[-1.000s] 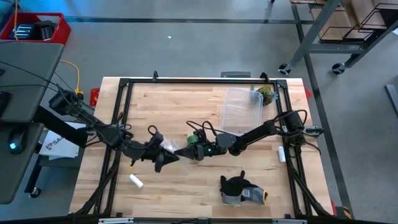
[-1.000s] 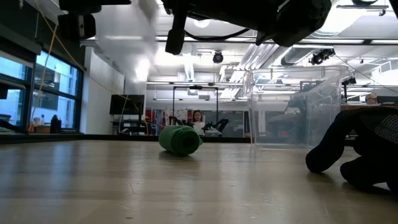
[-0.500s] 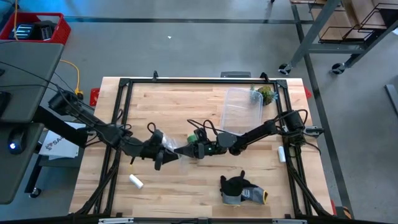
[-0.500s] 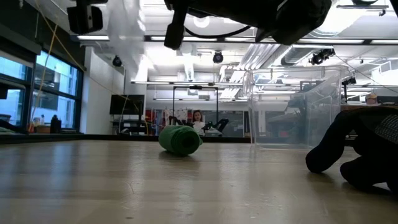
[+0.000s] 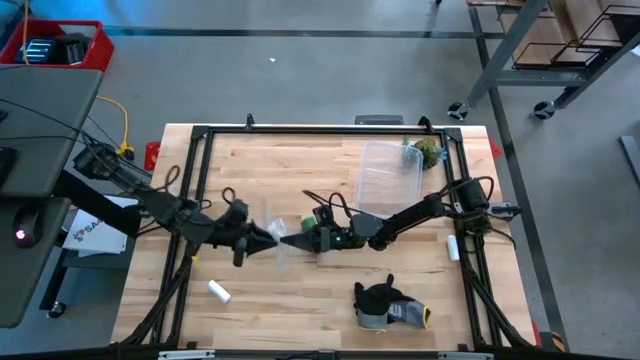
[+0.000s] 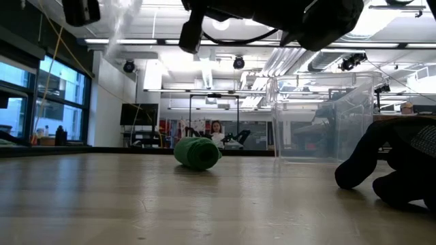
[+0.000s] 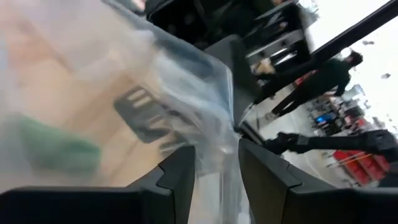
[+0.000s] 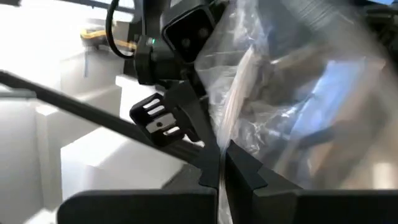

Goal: Roll bandage
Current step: Open the transparent zip bag

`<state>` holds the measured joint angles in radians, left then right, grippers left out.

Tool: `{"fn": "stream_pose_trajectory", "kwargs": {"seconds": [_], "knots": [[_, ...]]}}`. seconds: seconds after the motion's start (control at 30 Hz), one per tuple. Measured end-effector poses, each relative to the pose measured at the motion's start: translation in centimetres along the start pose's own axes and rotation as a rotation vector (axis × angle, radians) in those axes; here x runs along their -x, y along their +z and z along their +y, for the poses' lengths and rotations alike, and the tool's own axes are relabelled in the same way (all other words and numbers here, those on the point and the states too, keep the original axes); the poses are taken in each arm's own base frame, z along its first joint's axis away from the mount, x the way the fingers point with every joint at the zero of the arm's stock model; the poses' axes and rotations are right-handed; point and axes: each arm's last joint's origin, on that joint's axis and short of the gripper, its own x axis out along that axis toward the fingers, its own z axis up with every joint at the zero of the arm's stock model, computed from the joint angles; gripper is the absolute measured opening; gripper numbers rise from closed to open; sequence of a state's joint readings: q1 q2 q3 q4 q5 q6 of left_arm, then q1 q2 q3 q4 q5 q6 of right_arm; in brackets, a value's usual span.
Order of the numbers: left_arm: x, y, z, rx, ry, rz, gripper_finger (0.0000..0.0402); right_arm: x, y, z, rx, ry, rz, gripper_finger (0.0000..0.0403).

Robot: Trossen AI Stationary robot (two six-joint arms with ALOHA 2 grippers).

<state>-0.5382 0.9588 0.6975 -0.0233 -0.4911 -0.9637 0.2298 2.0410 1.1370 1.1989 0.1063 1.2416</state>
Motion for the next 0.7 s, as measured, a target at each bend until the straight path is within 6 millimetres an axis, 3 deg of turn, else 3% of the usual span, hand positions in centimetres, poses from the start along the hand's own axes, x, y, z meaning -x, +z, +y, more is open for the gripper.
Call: {"fn": "stream_pose_trajectory", "kwargs": {"seconds": [0.17,0.33,0.5,0.7], "knots": [[1.8,0.7,0.1,-0.028,0.007,-0.017,0.0119,0.0,0.2,0.1,-0.017,0.001,-0.038,0.0013],[2.9,0.1,1.2,-0.050,0.096,0.056,0.0119,0.0,0.3,0.0,-0.016,-0.002,-0.026,0.0080],[3.0,-0.7,1.5,-0.065,0.134,0.111,0.0119,0.1,-0.2,-1.3,-0.004,-0.128,0.045,0.0136],[2.1,-2.1,1.4,-0.110,0.160,0.160,0.0119,0.2,-0.5,-2.2,-0.023,-0.214,0.100,0.0138]]}}
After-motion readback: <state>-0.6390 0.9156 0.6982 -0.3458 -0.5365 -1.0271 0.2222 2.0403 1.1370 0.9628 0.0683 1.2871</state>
